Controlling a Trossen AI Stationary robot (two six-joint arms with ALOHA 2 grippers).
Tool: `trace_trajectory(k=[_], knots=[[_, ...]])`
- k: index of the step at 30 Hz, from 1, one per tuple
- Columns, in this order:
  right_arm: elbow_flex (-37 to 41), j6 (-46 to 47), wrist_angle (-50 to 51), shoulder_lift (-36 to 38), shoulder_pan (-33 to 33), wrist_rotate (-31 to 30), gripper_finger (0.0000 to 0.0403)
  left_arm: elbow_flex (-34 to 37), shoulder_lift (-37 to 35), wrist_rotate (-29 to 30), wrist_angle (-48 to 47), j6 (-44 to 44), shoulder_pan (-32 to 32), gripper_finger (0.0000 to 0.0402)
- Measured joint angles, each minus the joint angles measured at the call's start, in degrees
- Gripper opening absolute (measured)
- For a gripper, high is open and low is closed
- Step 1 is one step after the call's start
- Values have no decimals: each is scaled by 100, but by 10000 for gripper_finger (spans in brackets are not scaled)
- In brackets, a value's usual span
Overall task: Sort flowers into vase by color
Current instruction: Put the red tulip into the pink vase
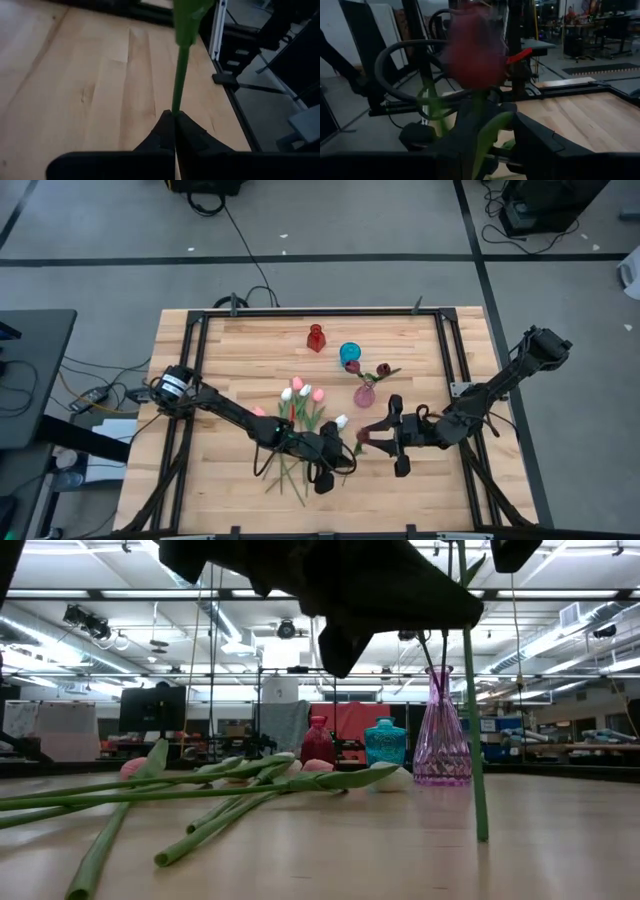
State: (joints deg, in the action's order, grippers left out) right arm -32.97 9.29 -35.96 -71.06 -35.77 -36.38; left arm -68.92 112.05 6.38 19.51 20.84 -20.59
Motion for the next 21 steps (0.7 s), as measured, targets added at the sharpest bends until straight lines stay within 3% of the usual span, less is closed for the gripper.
trace_trajectory(k=[21], knots=[[0, -387, -118, -14, 42, 160, 137, -191, 0, 426, -95, -393, 182, 1]])
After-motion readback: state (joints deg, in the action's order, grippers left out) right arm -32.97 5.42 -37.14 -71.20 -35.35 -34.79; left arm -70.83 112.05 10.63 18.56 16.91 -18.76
